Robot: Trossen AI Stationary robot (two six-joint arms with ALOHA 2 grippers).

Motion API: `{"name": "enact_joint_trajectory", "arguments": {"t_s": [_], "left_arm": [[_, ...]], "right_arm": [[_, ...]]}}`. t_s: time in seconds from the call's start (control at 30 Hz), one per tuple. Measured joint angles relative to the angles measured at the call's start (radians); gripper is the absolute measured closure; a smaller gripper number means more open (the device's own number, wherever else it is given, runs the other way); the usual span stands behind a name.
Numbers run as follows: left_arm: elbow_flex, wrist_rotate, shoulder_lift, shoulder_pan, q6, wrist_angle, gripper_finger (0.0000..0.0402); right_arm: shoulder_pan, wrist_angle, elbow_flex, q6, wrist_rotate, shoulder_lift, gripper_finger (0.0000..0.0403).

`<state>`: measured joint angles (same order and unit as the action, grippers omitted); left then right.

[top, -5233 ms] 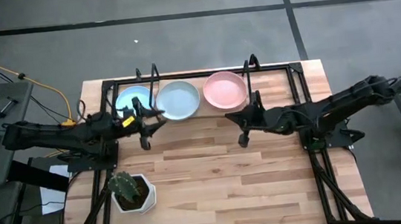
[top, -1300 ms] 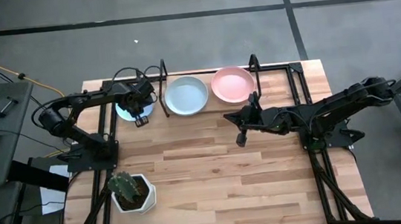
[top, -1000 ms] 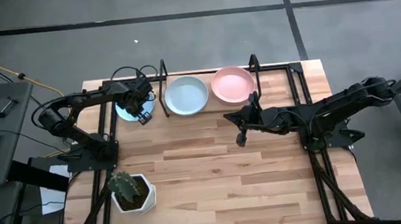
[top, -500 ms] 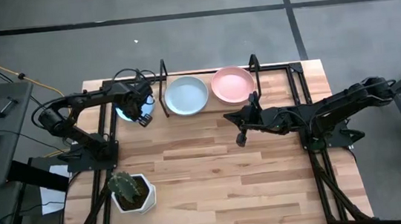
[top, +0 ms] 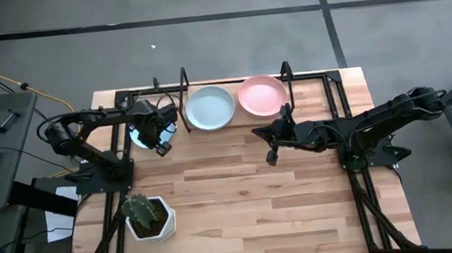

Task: Place and stack plates onto a shelf
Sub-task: Stack the light blue plate on top of the white plate on the shelf

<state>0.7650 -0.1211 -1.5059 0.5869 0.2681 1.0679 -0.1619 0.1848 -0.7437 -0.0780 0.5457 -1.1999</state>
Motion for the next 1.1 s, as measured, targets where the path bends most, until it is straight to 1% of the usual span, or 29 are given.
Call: {"name": "enact_joint_trajectory", "arguments": {"t_s": [0.33,0.4,0.47,0.63,0.7,0.83,0.9,1.03,1.1], "left_arm": [[0.000,0.001,0.000,-0.151,0.105,0.100,0.0401],[0.000,0.018,0.000,-0.181,0.122,0.103,0.0401],[0.000,0.033,0.000,-0.209,0.125,0.102,0.0401],[0.000,0.027,0.001,-0.262,0.105,0.098,0.0401],[0.000,-0.020,0.001,-0.279,0.098,0.097,0.0401],[0.000,-0.163,0.001,-0.317,0.103,0.069,0.0401],[0.000,-0.195,0.001,-0.342,0.123,0.047,0.0401],[0.000,-0.212,0.002,-0.404,0.146,-0.014,0.0401],[0.000,-0.260,0.002,-0.442,0.154,-0.045,0.0401]], "right_arm": [[0.000,0.000,0.000,0.000,0.000,0.000,0.0402],[0.000,0.000,0.000,0.000,0.000,0.000,0.0402],[0.000,0.000,0.000,0.000,0.000,0.000,0.0402],[0.000,0.000,0.000,0.000,0.000,0.000,0.0402],[0.000,0.000,0.000,0.000,0.000,0.000,0.0402],[0.000,0.001,0.000,0.000,0.000,0.000,0.0402],[0.000,0.000,0.000,0.000,0.000,0.000,0.0402],[0.000,-0.003,0.000,0.000,0.000,0.000,0.0402],[0.000,-0.005,0.000,0.000,0.000,0.000,0.0402]]}}
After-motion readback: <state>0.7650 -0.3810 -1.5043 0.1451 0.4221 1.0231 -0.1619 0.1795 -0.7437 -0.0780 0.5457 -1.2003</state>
